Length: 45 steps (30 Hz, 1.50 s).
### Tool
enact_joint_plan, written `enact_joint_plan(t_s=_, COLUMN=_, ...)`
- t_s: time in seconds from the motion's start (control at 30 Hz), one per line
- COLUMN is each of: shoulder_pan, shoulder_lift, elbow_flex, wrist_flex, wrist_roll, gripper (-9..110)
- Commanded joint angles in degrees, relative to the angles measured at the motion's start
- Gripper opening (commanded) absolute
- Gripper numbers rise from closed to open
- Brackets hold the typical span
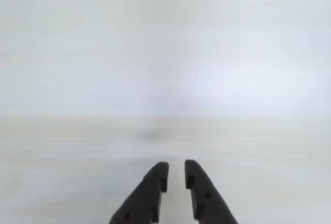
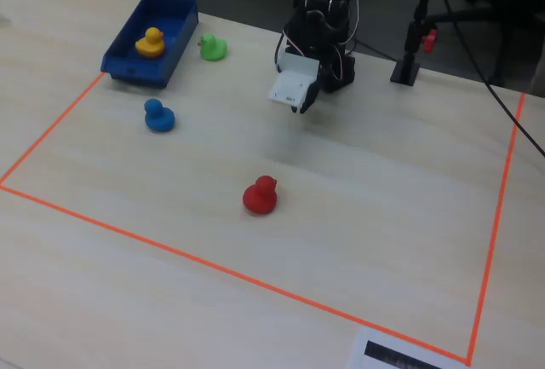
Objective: Grasp yellow duck and put it into box.
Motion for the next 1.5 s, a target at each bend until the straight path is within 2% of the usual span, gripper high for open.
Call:
enact_joint_plan(t_s=0.0, shoulder_pan=0.8, shoulder_lift=3.3, elbow_flex=1.9, wrist_flex=0.7, wrist_roll=-0.6, gripper=0)
enact_joint_plan(t_s=0.4, shoulder_pan=1.0, shoulder_lift=8.2, elbow_flex=8.6, wrist_flex=3.2, wrist_roll=-0.6, gripper=0)
enact_joint_plan(t_s=1.47, shoulder_pan=1.3, shoulder_lift=8.3, elbow_flex=8.7, wrist_flex=3.9, wrist_roll=-0.4, gripper=2)
